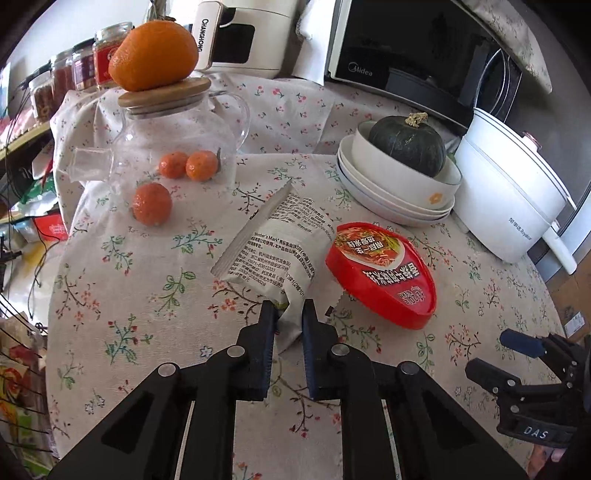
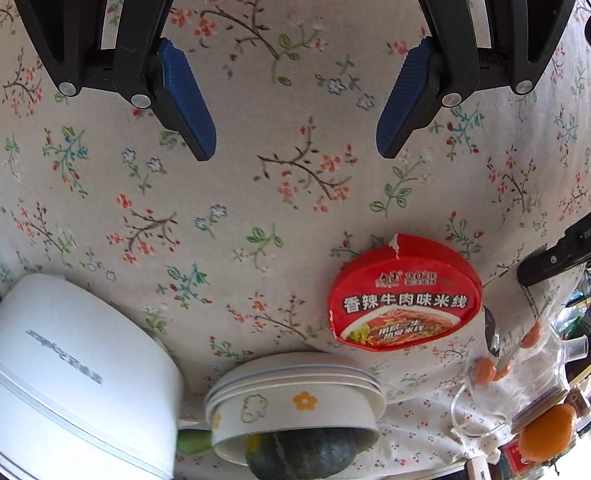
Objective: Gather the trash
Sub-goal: 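Grasp the red lid with the right tool while the left tool grasps the snack packet, then carry the red lid and snack packet over the bin and open both tools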
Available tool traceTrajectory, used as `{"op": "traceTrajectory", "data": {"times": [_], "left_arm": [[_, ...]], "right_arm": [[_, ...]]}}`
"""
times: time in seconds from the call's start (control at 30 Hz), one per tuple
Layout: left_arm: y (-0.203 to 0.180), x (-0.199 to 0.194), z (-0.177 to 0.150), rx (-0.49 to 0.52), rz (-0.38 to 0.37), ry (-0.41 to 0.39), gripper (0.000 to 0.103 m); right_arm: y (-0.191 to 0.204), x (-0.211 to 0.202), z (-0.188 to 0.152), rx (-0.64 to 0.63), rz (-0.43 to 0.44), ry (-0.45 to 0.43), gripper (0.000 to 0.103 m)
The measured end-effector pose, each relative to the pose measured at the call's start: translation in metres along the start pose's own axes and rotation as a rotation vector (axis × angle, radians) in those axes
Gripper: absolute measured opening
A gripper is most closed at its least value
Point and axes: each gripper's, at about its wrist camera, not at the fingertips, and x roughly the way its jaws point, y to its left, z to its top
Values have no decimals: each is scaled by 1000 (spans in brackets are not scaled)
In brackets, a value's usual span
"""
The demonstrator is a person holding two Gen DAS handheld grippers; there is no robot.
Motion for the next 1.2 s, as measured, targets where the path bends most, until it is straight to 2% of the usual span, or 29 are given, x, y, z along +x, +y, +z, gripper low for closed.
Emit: {"op": "traceTrajectory", "data": {"times": [0.23, 0.4, 0.63, 0.7, 0.77, 0.8, 0.87, 0.97, 1.03, 1.2], "left_arm": [[46, -17, -22, -54, -35, 16, 14], [61, -18, -27, -70, -50, 19, 14], [65, -15, -27, -68, -66, 20, 14], [66, -15, -28, -68, -68, 21, 14], [65, -15, -29, -62, -68, 23, 14], [64, -16, -29, -60, -67, 23, 14], [63, -17, -29, -57, -66, 23, 14], [59, -20, -29, -53, -66, 22, 14], [56, -23, -29, -53, -71, 22, 14], [36, -37, -30, -19, -83, 21, 14]], "right_arm": [[67, 15, 18, -156, -9, -43, 76], [113, 24, 15, -267, 55, -53, 76], [147, 38, 14, -373, -15, -82, 75], [149, 40, 16, -380, -30, -99, 69], [148, 39, 17, -381, -25, -109, 55], [149, 39, 19, -389, -33, -118, 52], [148, 33, 20, -412, -54, -142, 35], [140, 22, 24, -393, -67, -161, 18], [126, 13, 28, -331, -46, -157, 14], [75, -12, 28, -149, 45, -136, 14]]}}
